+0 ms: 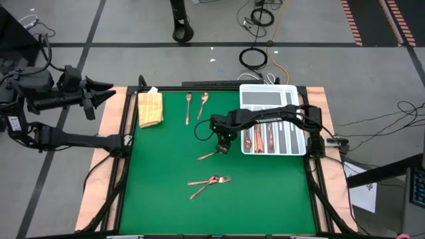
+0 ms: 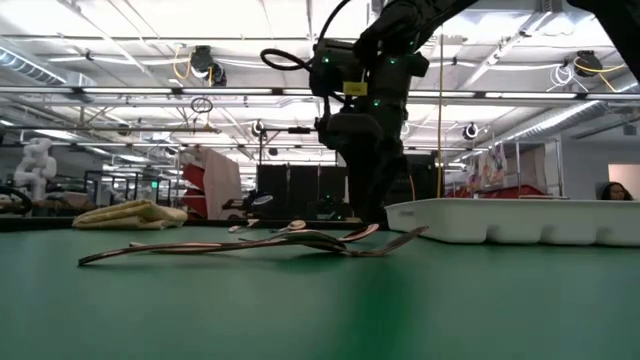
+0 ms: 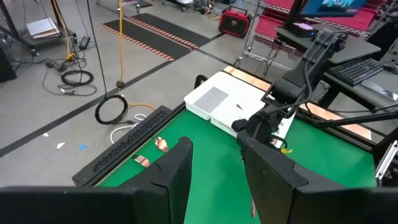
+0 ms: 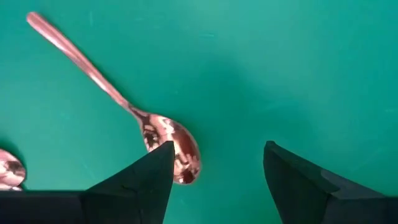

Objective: Sort silverware
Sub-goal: Put the center gold spoon into the silverware organizer

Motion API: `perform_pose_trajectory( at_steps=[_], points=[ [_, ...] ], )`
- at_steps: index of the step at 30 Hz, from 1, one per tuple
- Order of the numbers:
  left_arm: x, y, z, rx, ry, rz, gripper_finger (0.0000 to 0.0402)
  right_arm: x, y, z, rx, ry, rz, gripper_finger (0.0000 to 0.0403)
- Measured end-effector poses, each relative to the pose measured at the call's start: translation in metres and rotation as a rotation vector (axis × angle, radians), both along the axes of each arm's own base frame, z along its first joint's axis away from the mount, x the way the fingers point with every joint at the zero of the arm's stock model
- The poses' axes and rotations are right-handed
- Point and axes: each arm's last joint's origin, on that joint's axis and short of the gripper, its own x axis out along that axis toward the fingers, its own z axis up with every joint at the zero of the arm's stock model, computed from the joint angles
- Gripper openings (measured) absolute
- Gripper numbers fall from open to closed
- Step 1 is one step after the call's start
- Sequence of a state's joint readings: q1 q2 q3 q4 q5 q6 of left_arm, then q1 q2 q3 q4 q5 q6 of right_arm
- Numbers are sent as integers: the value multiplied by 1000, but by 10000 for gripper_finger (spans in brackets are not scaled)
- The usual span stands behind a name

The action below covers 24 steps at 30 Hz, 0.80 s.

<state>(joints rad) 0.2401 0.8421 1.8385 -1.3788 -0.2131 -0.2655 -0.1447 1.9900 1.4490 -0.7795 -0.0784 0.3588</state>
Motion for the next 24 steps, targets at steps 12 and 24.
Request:
perform_pose_trajectory(
  at_steps=[12,24],
  points=[
    [0,0,0,15,7,-6,148,-5,3,-12,9,14,-31,225],
    [0,0,0,16,8,-7,148,-4,17,-18,31,7,-26,224]
  ],
)
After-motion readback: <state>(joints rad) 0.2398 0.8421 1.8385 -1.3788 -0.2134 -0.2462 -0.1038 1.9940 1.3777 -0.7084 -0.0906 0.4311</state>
